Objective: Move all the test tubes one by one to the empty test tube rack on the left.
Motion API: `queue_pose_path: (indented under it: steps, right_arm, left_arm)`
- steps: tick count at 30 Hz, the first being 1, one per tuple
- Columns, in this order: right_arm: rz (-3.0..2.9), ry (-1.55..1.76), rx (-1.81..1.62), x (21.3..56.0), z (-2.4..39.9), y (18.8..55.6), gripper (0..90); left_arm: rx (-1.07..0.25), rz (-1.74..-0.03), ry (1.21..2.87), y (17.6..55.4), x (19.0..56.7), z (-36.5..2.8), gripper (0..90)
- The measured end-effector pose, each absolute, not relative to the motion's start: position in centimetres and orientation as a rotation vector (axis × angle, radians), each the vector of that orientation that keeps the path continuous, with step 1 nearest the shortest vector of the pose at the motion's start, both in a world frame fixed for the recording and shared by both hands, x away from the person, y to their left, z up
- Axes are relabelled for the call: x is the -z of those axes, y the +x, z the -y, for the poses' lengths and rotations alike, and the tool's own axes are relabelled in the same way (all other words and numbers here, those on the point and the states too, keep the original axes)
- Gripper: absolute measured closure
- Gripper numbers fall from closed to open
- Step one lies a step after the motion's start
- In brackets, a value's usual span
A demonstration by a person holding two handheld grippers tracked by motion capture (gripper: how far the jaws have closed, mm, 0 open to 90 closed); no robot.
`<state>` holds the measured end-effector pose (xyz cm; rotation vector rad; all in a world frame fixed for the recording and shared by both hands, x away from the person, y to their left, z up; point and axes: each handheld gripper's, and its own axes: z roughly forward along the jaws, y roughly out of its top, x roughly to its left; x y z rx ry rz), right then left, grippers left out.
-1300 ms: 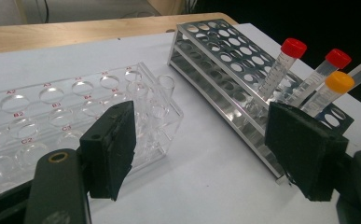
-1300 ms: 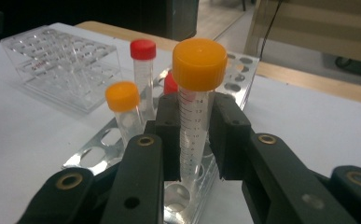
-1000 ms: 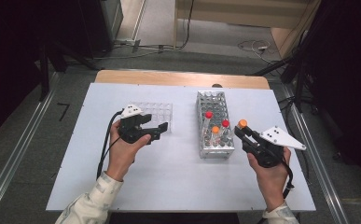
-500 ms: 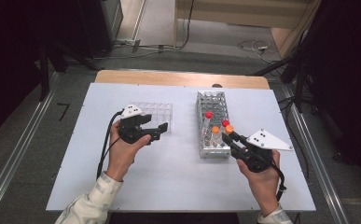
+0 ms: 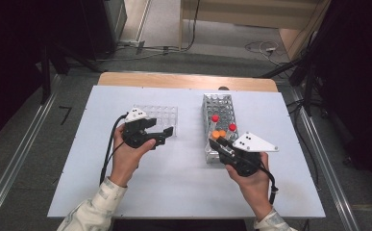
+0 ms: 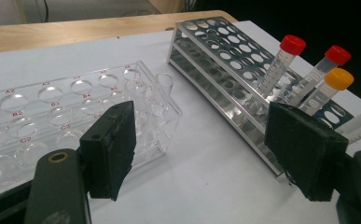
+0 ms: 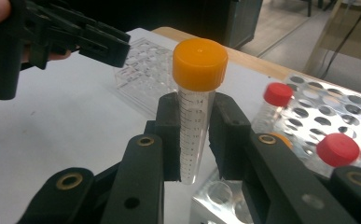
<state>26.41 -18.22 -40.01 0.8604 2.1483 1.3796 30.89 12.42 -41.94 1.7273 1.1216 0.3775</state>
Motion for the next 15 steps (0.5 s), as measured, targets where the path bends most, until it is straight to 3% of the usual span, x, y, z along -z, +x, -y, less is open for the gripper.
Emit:
queue_pose_path:
  steps: [15]
  right_arm:
    - [-2.243, 0.812, -1.345, 41.4, 14.0, 27.9, 71.9]
  left_arm:
    - [-0.379, -1.121, 1.715, 30.7, 41.6, -12.9, 25.9]
